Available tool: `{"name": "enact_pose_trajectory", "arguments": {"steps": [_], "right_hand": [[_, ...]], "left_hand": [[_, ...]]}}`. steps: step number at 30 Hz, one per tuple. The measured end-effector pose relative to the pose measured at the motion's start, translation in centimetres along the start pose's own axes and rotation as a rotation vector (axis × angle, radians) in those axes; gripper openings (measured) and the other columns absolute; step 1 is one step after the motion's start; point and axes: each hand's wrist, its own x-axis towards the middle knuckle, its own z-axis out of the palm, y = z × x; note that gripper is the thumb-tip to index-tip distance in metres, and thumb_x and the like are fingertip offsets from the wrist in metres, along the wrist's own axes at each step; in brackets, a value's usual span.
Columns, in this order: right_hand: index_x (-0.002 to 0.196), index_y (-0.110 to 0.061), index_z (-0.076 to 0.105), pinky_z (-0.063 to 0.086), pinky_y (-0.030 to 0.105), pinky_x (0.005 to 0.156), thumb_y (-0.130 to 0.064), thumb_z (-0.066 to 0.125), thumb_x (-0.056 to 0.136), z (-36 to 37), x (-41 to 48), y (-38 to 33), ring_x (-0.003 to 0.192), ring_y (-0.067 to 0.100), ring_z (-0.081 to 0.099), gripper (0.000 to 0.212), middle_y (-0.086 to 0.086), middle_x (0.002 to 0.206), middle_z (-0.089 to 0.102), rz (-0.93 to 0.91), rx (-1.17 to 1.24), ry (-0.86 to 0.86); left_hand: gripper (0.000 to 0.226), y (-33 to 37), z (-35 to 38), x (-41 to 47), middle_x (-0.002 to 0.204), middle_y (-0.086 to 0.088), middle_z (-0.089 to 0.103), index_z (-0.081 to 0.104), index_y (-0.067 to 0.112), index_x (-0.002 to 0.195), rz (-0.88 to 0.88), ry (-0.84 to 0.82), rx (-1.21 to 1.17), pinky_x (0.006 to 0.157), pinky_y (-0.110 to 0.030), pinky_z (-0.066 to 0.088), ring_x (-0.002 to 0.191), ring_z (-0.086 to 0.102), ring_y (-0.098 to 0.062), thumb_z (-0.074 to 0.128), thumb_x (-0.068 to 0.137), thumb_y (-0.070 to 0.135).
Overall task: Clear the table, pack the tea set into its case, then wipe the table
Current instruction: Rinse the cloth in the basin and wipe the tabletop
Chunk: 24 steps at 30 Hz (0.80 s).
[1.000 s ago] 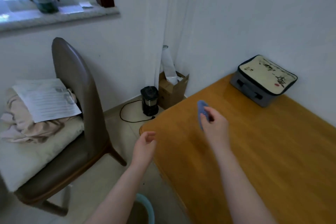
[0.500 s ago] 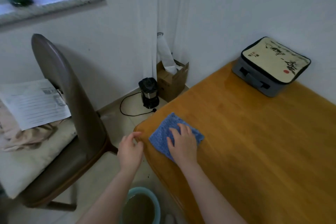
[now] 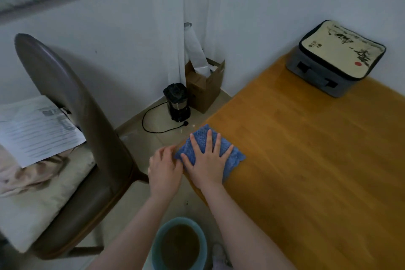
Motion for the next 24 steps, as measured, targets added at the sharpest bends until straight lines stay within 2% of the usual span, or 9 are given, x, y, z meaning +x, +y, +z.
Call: {"name": "enact_pose_trajectory", "arguments": {"steps": [5, 10, 13, 24], "right_hand": [[0.147, -0.043, 0.034, 0.001, 0.071, 0.109, -0.074, 0.021, 0.088, 0.4, 0.3, -0.8, 0.148, 0.037, 0.01, 0.067, 0.009, 0.161, 0.018, -0.021, 0.022, 0.033], [0.15, -0.047, 0.022, -0.011, 0.063, 0.112, -0.073, 0.021, 0.091, -0.4, 2.3, 2.0, 0.15, 0.029, 0.0, 0.064, 0.001, 0.164, 0.008, 0.004, 0.019, 0.034], [0.151, -0.048, 0.016, -0.012, 0.062, 0.113, -0.073, 0.018, 0.092, -1.0, 4.3, 4.4, 0.15, 0.027, -0.004, 0.064, -0.001, 0.164, 0.004, 0.066, 0.009, 0.027], [0.151, -0.048, 0.011, -0.012, 0.062, 0.113, -0.074, 0.014, 0.091, -4.3, 16.1, 14.8, 0.15, 0.025, -0.009, 0.066, -0.003, 0.164, -0.001, 0.185, -0.018, 0.025]], "left_hand": [[0.042, -0.8, -0.3, 0.7, 0.139, 0.0, 0.045, 0.045, 0.027, 0.137, -0.002, -0.051, -0.024, 0.103, -0.04, 0.037, 0.126, 0.04, -0.018, 0.053, 0.095, 0.028], [0.058, 0.5, 0.1, 2.8, 0.145, -0.003, 0.041, 0.029, 0.027, 0.147, 0.061, -0.083, -0.034, 0.11, -0.046, 0.034, 0.133, 0.036, -0.023, 0.053, 0.095, 0.028], [0.054, 1.5, 1.0, 4.2, 0.143, -0.003, 0.041, 0.03, 0.027, 0.146, 0.125, -0.119, 0.036, 0.109, -0.044, 0.032, 0.13, 0.037, -0.022, 0.049, 0.096, 0.03], [0.048, 7.7, 5.6, 9.5, 0.143, 0.001, 0.039, 0.034, 0.026, 0.145, 0.283, -0.144, 0.188, 0.113, -0.039, 0.027, 0.132, 0.033, -0.017, 0.042, 0.099, 0.034]]}}
